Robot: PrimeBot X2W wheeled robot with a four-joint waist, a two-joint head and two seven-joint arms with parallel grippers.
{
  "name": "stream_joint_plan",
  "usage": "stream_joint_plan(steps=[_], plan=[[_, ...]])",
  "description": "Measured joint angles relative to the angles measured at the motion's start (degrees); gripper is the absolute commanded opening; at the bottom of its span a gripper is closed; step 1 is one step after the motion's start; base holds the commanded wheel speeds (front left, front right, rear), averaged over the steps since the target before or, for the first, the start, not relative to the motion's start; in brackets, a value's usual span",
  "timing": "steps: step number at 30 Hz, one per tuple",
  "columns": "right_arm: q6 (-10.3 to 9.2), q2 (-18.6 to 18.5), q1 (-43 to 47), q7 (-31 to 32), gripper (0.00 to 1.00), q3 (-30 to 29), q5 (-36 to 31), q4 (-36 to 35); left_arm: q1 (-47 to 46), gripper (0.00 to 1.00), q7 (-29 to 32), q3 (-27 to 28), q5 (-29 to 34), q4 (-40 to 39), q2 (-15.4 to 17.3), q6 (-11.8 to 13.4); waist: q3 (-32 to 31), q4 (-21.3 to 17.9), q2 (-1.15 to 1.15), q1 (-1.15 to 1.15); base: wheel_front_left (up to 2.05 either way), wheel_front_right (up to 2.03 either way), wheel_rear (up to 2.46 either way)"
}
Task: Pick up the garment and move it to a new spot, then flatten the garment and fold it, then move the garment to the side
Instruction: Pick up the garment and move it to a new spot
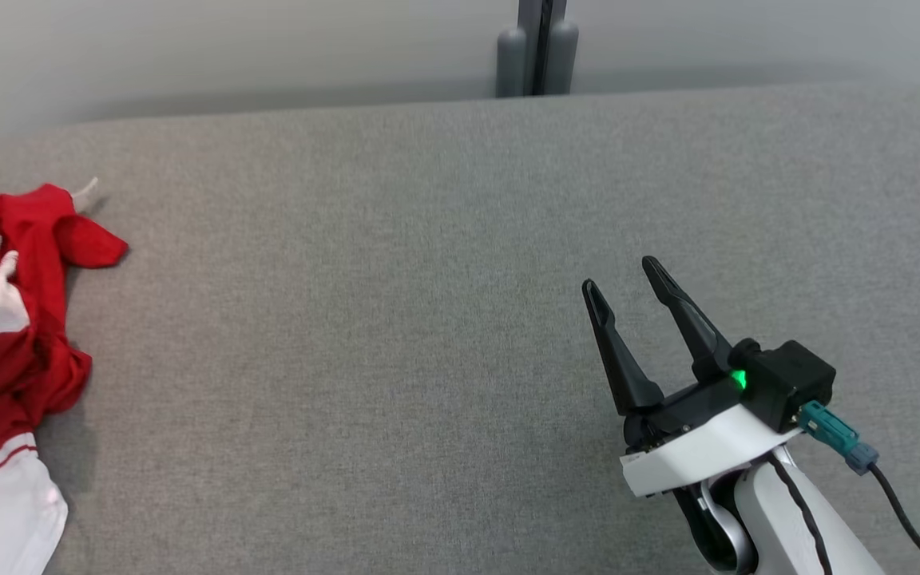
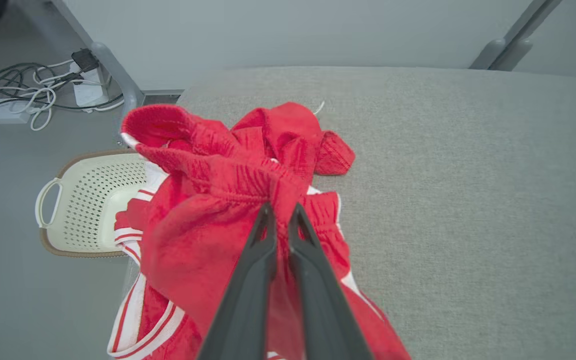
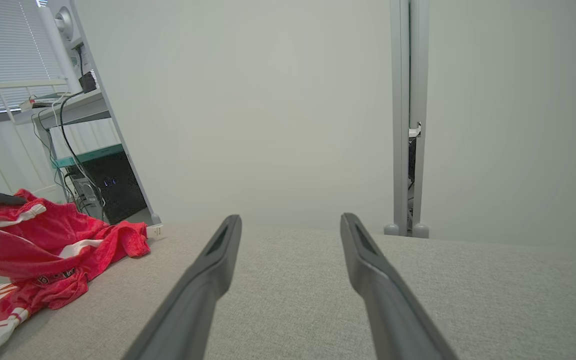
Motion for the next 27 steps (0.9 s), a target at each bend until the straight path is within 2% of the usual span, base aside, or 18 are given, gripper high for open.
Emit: stream_joint_plan(steps=[7,12,14,20,23,27], plan=[[0.00,0.00,1.63,0.00,1.00,0.10,1.70,0.23,-1.81,0.00,0.11,-5.59,1.26,-10.03,1.04,-0.01,-5.83,-0.63,0.00,0.00,0.00,0.00,0.00],[-0.01,-0.01,3.01,0.00,1.00,-0.30,2.85,0.09,-3.30,0.00,1.08,-9.44,2.81,-17.33,0.86,-0.01,-8.79,-3.12,0.00,0.00,0.00,0.00,0.00],[0.00,0.01,3.22,0.00,1.00,-0.73,3.50,-0.31,-4.64,0.00,1.69,-10.84,1.52,-21.63,-1.37,-0.01,-9.88,-5.29,0.00,0.00,0.00,0.00,0.00],[0.00,0.00,3.78,0.00,1.00,-1.98,4.11,-0.90,-7.94,0.00,3.04,-14.75,2.23,-29.33,-4.94,-0.03,-10.94,-10.00,0.00,0.00,0.00,0.00,0.00],[0.00,-0.02,4.19,0.00,1.00,-3.37,4.07,-1.11,-9.23,0.00,2.32,-15.06,0.70,-32.36,-9.12,0.03,-11.07,-12.14,0.00,0.00,0.00,0.00,0.00],[-0.01,-0.07,4.28,-0.01,1.00,-5.21,3.33,-1.48,-10.06,0.00,-0.34,-14.00,-2.11,-35.31,-14.15,1.34,-10.19,-14.02,0.00,0.00,0.00,0.00,0.00]])
